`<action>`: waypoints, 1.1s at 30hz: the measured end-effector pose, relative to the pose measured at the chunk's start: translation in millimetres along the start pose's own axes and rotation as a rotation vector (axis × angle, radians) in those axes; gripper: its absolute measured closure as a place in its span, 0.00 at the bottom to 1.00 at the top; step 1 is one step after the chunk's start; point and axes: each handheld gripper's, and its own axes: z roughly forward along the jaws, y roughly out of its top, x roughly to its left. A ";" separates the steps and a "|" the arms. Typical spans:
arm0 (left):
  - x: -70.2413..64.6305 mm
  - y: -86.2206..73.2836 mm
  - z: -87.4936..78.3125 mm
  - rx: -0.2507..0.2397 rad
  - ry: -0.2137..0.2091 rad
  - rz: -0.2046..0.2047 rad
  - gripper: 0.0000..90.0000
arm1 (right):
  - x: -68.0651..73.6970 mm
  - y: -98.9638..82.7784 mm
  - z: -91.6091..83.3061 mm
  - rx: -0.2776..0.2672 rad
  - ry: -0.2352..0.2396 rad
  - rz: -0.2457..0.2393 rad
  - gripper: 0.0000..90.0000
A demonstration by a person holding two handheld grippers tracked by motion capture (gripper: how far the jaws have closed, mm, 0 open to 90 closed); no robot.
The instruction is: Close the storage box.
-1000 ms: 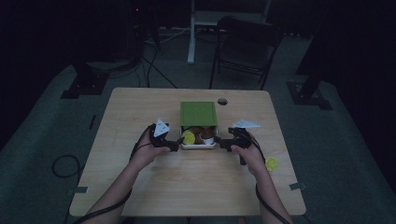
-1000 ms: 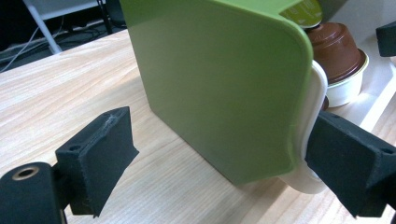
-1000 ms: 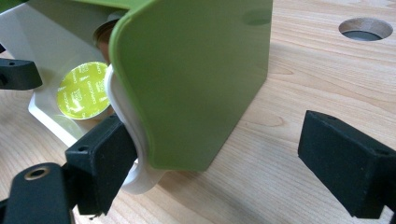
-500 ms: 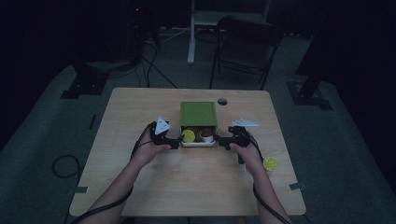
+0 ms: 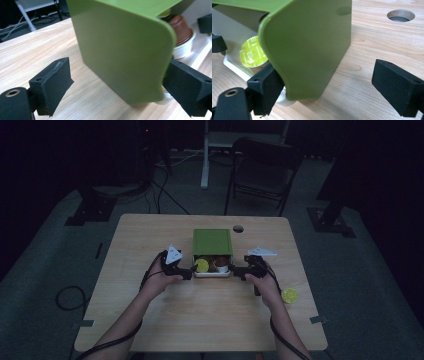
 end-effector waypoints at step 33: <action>-3.7 -13.1 -33.5 -0.011 -0.025 -0.041 0.11 | 5.7 -13.7 -28.9 -0.031 -0.011 -0.007 0.13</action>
